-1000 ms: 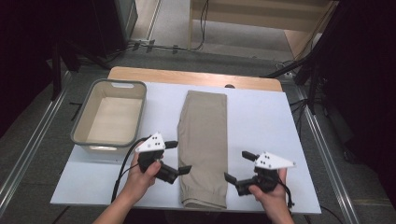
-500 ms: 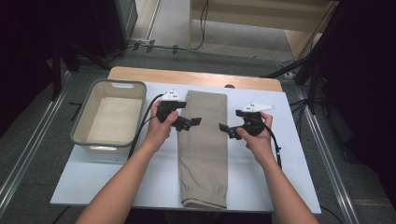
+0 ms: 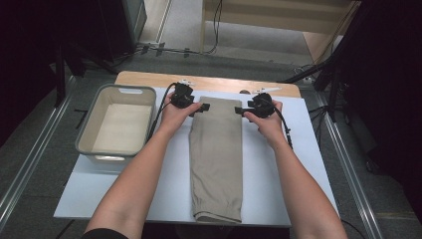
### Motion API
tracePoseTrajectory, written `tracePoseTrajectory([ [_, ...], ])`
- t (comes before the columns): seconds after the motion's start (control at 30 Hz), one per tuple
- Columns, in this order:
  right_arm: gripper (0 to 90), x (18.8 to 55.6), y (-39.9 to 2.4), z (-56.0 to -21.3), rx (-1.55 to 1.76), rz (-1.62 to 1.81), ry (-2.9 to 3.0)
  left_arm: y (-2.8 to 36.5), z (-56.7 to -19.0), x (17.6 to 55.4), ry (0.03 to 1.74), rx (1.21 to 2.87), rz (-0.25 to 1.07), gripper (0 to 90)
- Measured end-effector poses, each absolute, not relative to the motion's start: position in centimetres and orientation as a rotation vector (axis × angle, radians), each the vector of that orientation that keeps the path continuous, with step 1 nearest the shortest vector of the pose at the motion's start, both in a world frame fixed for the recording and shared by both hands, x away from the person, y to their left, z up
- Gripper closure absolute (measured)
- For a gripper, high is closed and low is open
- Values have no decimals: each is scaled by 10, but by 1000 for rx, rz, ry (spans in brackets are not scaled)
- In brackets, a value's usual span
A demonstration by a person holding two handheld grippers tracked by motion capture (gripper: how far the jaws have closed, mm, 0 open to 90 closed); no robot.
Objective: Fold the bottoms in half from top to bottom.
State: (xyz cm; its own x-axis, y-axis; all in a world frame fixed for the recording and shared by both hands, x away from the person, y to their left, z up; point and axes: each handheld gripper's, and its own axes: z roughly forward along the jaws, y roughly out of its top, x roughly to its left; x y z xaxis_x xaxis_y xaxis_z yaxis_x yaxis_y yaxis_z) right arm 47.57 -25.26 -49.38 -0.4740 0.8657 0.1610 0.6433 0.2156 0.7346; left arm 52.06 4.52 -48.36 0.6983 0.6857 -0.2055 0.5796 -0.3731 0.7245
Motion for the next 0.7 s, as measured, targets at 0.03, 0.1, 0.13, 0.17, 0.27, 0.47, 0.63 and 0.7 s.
tracePoseTrajectory([
  [0.03, 284, 480, -253, -496, 1435, 1102, 2208, 43, -486, 524, 977, 2095, 173, 164],
  [0.1, 298, 488, -253, -502, 1445, 1082, 2206, 42, -492, 530, 1001, 2113, 197, 187],
  [0.13, 303, 490, -253, -504, 1444, 1063, 2213, 42, -495, 532, 1016, 2116, 202, 204],
  [0.17, 307, 493, -252, -506, 1450, 1055, 2211, 42, -497, 534, 1031, 2119, 206, 219],
  [0.27, 339, 500, -251, -512, 1464, 1033, 2186, 42, -503, 539, 1055, 2135, 228, 278],
  [0.47, 475, 505, -242, -520, 1429, 1013, 2188, 36, -503, 537, 1060, 2153, 312, 494],
  [0.63, 804, 504, -238, -519, 1435, 1089, 2240, 36, -503, 538, 1089, 2127, 251, 770],
  [0.7, 833, 504, -237, -516, 1457, 1077, 2238, 33, -501, 537, 1078, 2129, 237, 888],
])
